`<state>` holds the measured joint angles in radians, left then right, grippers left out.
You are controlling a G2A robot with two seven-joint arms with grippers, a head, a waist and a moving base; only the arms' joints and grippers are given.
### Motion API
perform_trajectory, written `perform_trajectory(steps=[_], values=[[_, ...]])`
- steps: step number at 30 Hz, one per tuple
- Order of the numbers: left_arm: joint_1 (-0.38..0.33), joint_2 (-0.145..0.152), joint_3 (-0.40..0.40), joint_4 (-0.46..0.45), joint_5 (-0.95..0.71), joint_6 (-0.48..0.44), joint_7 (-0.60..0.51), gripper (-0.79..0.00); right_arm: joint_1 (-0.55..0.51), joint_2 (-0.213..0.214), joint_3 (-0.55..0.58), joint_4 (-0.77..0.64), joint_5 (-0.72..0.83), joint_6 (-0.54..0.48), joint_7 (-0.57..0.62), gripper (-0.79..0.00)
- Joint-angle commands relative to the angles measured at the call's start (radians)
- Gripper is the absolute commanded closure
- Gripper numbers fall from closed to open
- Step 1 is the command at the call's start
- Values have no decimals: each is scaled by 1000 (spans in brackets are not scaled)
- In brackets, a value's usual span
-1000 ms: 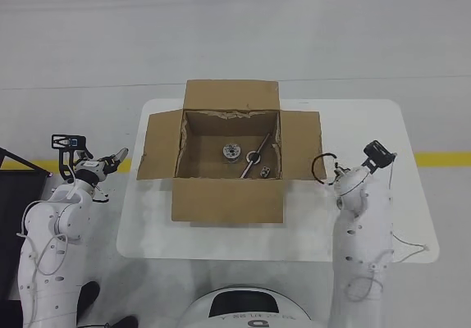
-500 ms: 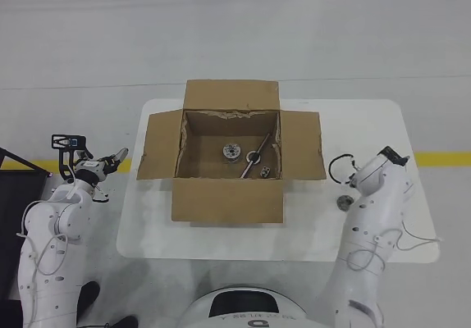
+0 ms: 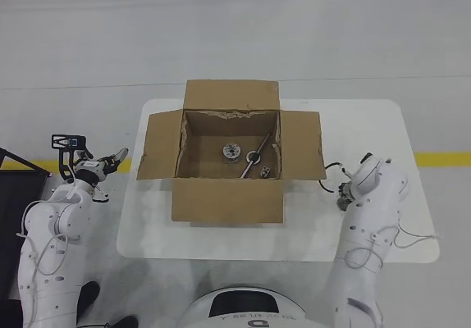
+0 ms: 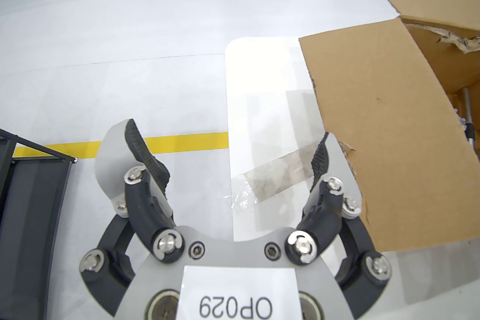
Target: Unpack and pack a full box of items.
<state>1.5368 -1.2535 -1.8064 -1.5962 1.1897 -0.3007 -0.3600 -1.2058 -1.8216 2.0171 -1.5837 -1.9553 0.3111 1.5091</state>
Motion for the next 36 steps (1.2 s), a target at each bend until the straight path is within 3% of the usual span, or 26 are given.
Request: perform_trajectory(steps=[1, 11, 20, 32, 36], values=[[0, 0, 0, 0, 0, 0, 0, -785, 9, -4, 14, 26, -5, 7, -7, -345], [0, 0, 0, 0, 0, 0, 0, -785, 45, -24, 54, 70, -45, 7, -7, -280], [0, 0, 0, 0, 0, 0, 0, -785, 89, -44, 103, 88, -92, 27, -27, -271], [0, 0, 0, 0, 0, 0, 0, -785, 137, -56, 131, 157, -158, 33, -33, -151], [0, 0, 0, 0, 0, 0, 0, -785, 153, -60, 142, 178, -170, 34, -34, -28]])
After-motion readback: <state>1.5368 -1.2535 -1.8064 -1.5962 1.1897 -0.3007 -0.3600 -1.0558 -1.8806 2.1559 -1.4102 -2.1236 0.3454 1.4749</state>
